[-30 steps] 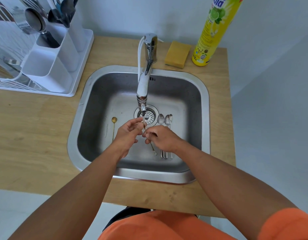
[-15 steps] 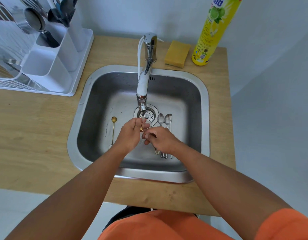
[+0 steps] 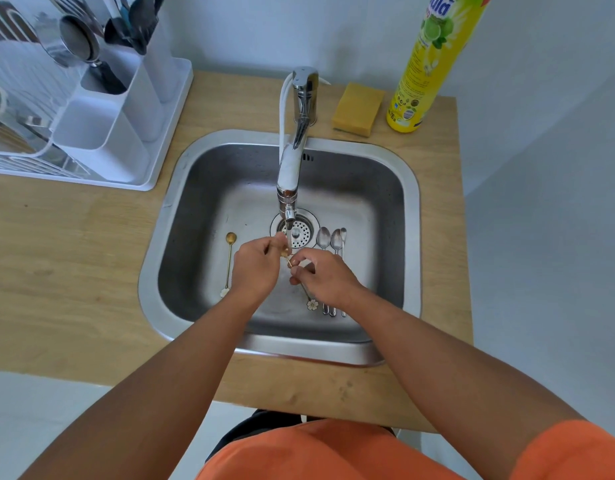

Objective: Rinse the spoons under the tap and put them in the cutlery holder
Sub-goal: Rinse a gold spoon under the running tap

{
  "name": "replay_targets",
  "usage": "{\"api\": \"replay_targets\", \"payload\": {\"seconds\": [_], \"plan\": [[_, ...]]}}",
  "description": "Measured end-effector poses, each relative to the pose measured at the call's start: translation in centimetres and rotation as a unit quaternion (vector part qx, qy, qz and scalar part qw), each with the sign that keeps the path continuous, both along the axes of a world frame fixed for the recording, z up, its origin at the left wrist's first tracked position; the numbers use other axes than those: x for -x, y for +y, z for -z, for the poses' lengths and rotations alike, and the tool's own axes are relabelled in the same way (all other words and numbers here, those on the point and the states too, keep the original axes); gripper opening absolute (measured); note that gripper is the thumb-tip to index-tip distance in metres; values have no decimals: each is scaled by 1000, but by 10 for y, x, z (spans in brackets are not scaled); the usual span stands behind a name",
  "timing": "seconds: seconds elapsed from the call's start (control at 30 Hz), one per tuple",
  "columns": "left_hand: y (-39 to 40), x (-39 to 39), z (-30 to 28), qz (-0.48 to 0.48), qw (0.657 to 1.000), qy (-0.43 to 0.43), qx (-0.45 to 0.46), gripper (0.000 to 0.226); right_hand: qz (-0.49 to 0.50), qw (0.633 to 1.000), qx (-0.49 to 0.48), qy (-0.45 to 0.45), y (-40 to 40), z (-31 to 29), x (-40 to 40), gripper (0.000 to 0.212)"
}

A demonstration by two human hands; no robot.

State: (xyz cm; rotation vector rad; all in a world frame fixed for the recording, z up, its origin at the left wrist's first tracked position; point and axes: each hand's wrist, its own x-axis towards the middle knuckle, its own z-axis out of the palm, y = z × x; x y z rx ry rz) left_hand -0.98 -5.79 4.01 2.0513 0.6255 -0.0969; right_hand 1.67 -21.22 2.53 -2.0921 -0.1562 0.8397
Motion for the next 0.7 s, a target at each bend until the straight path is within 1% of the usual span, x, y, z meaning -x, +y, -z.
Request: {"api": "replay_targets", "payload": {"seconds": [0.1, 0.17, 0.2, 0.27, 0.33, 0.37, 0.43, 0.5, 0.6, 0.7], "plan": [[4, 2, 1, -12, 999, 32, -1, 45, 37, 999, -37, 14, 4, -1, -2, 9], [8, 6, 5, 17, 997, 78, -4, 40, 70, 995, -68, 28, 8, -1, -6, 9], [9, 8, 7, 39, 994, 105, 11, 37, 84, 993, -78, 33, 10, -1, -8, 8], [10, 12, 10, 87, 982, 150, 74, 31, 115, 988, -93, 41, 14, -1, -12, 10], [9, 16, 12, 98, 967, 177, 157, 25, 139, 984, -104, 50, 16, 1, -16, 11], [8, 18, 12, 88, 961, 181, 190, 23, 143, 983, -105, 51, 17, 1, -17, 11], [7, 20, 13, 67, 956, 176, 225, 21, 146, 983, -99, 49, 16, 2, -18, 10], [10, 22, 13, 67, 954, 173, 237, 20, 157, 982, -94, 49, 13, 3, -20, 12], [19, 23, 13, 85, 948, 191, 241, 18, 189, 973, -111, 66, 10, 4, -22, 14], [23, 18, 13, 69, 944, 208, 248, 24, 194, 971, -112, 83, 12, 5, -20, 10]]}}
